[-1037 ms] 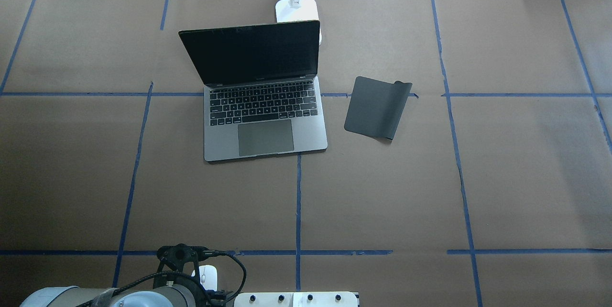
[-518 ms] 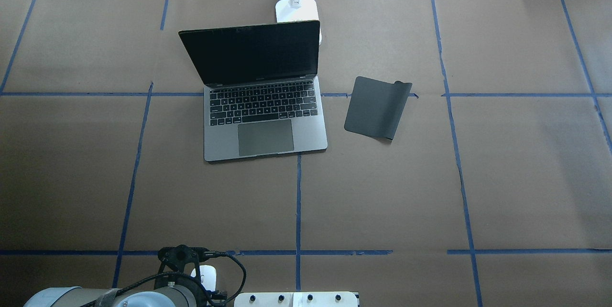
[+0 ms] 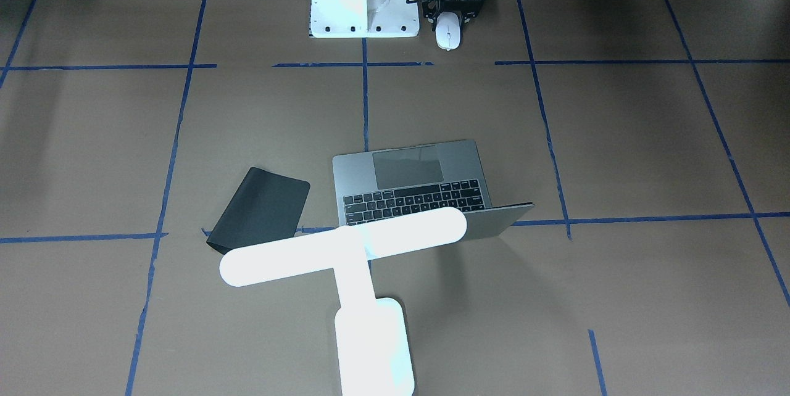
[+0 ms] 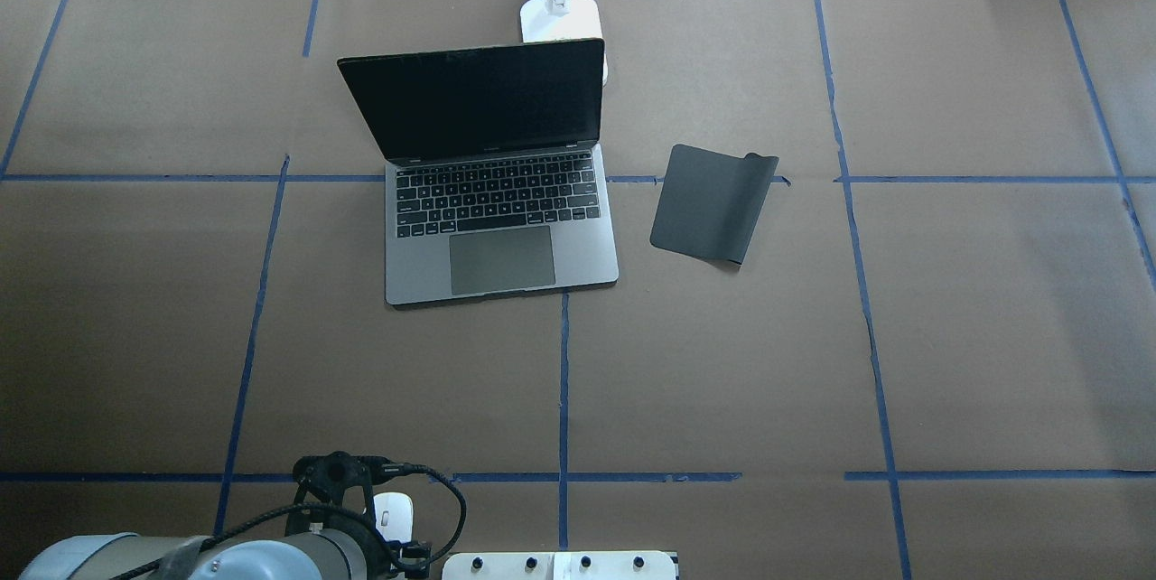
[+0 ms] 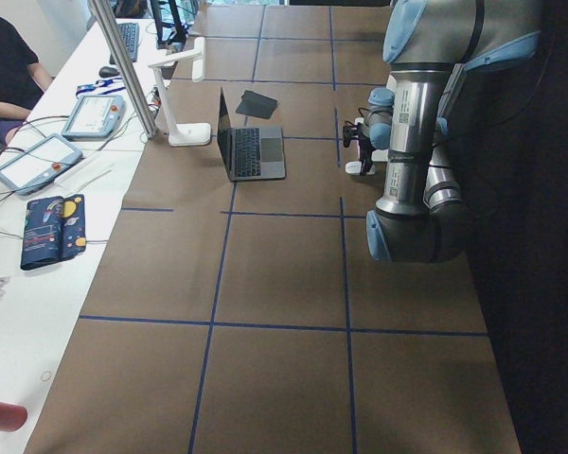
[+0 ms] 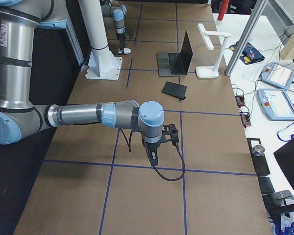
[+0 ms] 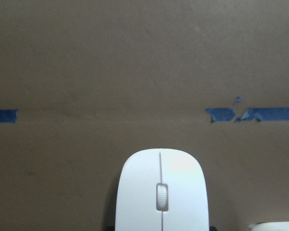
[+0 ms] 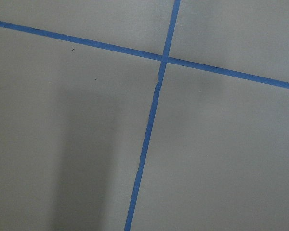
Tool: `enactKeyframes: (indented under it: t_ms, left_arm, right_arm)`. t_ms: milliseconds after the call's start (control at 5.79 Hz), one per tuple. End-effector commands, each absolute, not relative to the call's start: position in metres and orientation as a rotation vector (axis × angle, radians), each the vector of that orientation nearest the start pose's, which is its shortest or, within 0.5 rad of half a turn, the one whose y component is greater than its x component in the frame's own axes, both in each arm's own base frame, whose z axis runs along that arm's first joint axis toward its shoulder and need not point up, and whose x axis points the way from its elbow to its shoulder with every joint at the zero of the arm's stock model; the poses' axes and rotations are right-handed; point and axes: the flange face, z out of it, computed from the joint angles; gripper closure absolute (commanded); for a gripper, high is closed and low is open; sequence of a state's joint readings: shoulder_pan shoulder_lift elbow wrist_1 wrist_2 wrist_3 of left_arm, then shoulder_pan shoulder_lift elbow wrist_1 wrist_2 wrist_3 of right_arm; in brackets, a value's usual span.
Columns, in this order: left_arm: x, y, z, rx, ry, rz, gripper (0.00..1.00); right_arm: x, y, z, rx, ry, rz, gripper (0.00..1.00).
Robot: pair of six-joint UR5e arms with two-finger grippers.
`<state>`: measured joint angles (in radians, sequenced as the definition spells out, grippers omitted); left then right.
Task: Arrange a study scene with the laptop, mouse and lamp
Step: 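Carry the white mouse with the left gripper onto the black mouse pad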
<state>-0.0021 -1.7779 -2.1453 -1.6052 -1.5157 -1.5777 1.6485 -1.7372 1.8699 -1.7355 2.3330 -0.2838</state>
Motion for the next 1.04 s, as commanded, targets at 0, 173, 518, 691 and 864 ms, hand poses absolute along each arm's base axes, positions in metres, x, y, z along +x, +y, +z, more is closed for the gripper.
enactKeyframes:
  t_ms: [0,173,518,691,864]
  left_arm:
    - [0.490,-0.171,0.279,0.040,0.852,-0.074,0.63]
    - [0.487,-0.193,0.254,0.064,0.886,-0.027,0.63]
    - [0.480,-0.244,0.198,0.118,0.899,-0.040,0.63]
    - [0.489,-0.263,0.178,0.141,0.897,-0.049,0.63]
    - [0.519,-0.287,0.164,0.156,0.878,-0.059,0.63]
  right_arm:
    - [0.098,-0.409,0.606,0.107,-0.750,-0.181,0.00]
    - [0.099,-0.407,0.607,0.104,-0.748,-0.180,0.00]
    - [0.104,-0.399,0.617,0.072,-0.674,-0.177,0.00]
    - [0.104,-0.399,0.620,0.060,-0.677,-0.169,0.00]
    - [0.103,-0.401,0.619,0.052,-0.681,-0.145,0.00]
